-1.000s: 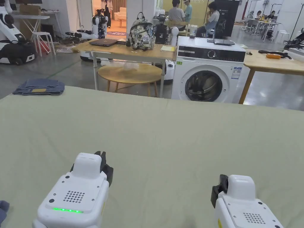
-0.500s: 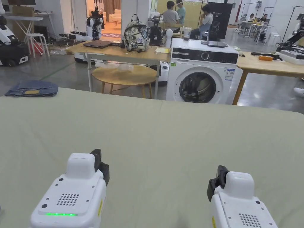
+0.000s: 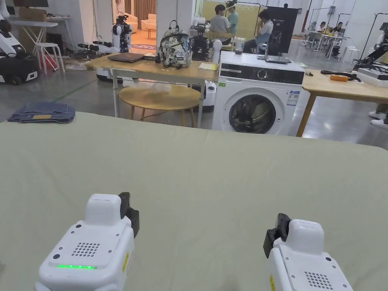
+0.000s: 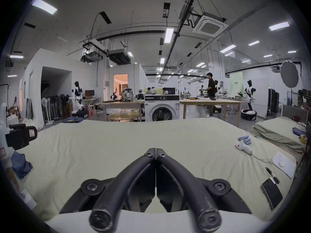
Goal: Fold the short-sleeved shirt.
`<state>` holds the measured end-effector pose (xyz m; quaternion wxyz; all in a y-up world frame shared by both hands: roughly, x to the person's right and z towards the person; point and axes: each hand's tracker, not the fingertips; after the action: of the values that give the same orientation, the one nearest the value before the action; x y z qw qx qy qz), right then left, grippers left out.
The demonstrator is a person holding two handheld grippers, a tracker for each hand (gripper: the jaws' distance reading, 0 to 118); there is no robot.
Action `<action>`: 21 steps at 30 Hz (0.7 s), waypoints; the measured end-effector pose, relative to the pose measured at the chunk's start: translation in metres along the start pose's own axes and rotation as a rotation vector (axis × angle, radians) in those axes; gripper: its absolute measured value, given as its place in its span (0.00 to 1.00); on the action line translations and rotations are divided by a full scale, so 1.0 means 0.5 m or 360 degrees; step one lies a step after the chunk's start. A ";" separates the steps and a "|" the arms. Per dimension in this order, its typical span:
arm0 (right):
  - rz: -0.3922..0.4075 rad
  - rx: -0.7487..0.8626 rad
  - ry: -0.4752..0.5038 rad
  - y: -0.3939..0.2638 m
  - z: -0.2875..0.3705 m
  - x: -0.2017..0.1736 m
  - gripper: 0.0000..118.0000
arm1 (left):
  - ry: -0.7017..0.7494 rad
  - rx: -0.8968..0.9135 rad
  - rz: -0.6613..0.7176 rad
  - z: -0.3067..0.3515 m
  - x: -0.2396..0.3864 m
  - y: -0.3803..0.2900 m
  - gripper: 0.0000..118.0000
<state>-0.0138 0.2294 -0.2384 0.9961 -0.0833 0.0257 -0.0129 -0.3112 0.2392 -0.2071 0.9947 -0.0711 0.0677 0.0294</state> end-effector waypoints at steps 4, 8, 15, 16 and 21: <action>0.0004 -0.0008 0.0018 0.003 -0.001 -0.004 0.09 | 0.0005 0.0005 0.0009 0.002 0.000 0.003 0.03; 0.0003 -0.0003 0.0013 0.005 -0.003 -0.007 0.48 | -0.0031 -0.0034 0.0023 -0.001 -0.003 0.010 0.20; 0.0022 -0.0044 -0.0019 0.012 -0.014 -0.012 0.79 | -0.0029 -0.0040 0.0022 -0.003 -0.001 0.015 0.46; 0.0022 -0.0046 -0.0026 0.013 -0.015 -0.012 0.79 | -0.0007 -0.0033 0.0009 -0.004 0.002 0.016 0.47; 0.0028 -0.0089 0.0034 0.011 -0.022 -0.011 0.79 | 0.0078 -0.0027 -0.0029 -0.009 0.008 0.015 0.47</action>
<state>-0.0198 0.2334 -0.2497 0.9931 -0.1108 0.0373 -0.0042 -0.3081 0.2462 -0.2132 0.9924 -0.0810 0.0911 0.0192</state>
